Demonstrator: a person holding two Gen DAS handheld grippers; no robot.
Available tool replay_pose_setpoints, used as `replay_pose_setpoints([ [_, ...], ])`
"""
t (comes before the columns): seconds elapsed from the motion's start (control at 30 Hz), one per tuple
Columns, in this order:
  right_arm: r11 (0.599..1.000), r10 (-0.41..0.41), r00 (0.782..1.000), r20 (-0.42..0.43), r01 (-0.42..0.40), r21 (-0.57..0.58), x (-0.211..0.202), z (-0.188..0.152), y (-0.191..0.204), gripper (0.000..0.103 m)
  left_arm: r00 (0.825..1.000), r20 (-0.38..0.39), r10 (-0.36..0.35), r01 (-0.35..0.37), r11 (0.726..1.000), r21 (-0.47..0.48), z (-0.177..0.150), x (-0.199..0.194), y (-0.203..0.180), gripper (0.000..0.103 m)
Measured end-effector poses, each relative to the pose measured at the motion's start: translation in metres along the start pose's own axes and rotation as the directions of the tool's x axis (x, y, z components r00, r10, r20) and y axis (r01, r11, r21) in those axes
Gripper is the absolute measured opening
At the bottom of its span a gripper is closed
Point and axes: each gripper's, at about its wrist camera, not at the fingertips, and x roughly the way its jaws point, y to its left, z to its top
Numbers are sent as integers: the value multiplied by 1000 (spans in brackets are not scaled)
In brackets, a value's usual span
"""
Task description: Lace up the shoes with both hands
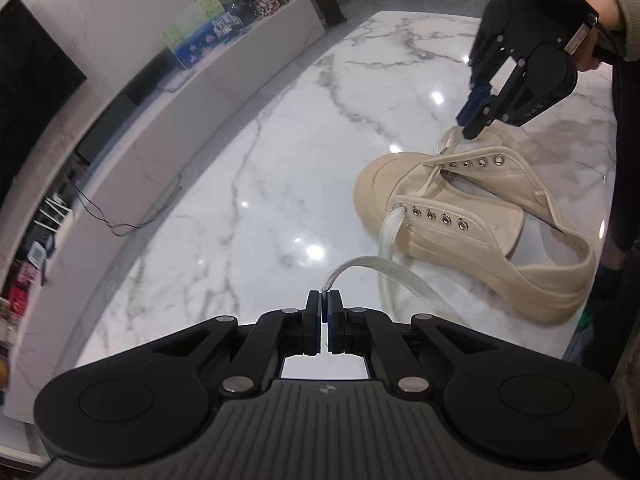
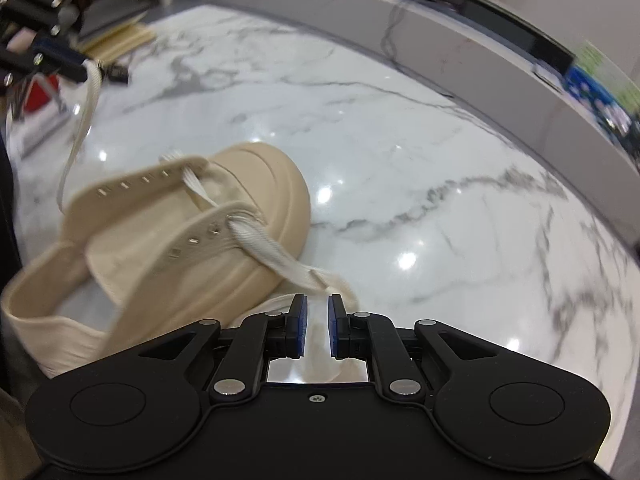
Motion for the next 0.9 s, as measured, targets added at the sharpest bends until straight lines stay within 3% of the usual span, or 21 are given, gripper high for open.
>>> replay_pose_setpoints([
  [0.17,968,18,998,-55,-31,-249,23,7,9,10,999,-11,-38,38,999,-13,-1,15,2,2],
  [0.37,935,17,994,-108,-54,-351,38,10,5,10,998,-16,-68,67,997,-26,-1,27,5,2],
  [0.53,953,65,990,-123,-98,-287,44,10,-5,2,996,-19,-84,83,996,-43,-4,37,8,2],
  [0.7,967,87,991,-99,-108,-233,34,9,-7,2,997,-9,-82,81,995,-55,-4,37,10,2],
  [0.9,988,111,993,45,-106,-111,-10,17,-3,2,997,35,-63,65,997,-49,2,20,6,2],
])
